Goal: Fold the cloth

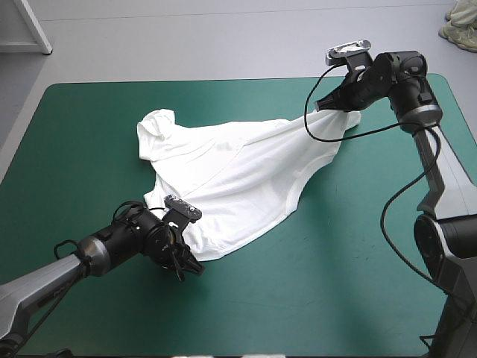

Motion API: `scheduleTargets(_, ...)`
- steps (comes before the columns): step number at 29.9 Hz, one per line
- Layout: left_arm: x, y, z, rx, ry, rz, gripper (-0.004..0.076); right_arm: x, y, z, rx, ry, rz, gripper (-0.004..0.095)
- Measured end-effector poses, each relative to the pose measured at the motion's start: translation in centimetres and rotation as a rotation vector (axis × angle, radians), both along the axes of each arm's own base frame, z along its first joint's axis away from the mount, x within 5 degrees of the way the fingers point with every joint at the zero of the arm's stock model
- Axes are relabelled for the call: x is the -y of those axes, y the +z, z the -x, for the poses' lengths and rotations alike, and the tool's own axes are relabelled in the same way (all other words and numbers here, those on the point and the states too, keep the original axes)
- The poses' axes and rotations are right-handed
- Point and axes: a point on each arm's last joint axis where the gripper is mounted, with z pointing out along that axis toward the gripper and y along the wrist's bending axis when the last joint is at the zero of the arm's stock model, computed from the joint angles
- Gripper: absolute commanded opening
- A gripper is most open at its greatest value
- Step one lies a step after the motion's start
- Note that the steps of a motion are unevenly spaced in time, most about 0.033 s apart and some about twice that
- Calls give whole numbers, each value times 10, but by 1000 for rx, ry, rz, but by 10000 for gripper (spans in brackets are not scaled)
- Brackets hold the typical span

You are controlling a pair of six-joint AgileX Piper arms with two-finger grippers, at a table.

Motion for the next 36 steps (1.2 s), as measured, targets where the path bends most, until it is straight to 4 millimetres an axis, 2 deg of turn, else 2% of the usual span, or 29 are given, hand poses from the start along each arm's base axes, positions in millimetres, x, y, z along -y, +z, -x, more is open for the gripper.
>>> scheduleTargets(6,2,2,-5,31,1,1,19,0,0,0,-2,0,2,-17)
scheduleTargets(8,5,9,-10,51,7,17,19,0,2,2,-4,1,3,-17)
scheduleTargets(10,9,28,-16,101,7,45,19,1,6,5,6,1,3,-17)
scheduleTargets(12,11,55,-21,170,8,76,19,2,17,11,31,0,0,-17)
scheduleTargets(15,8,109,-23,310,12,119,19,5,43,24,102,0,-7,-17)
scheduleTargets(21,-13,217,-12,576,53,165,19,10,104,59,261,-7,-39,-17)
scheduleTargets(23,-22,247,-5,638,77,174,19,13,123,73,309,-11,-51,-17)
scheduleTargets(24,-27,266,-1,682,94,176,19,14,135,83,341,-12,-58,-17)
scheduleTargets(28,-45,317,14,828,130,200,19,20,177,119,470,-18,-90,-17)
scheduleTargets(31,-61,359,33,962,140,259,19,26,210,153,588,-18,-112,-17)
scheduleTargets(36,-89,413,72,1178,125,324,19,37,262,221,840,-18,-165,-17)
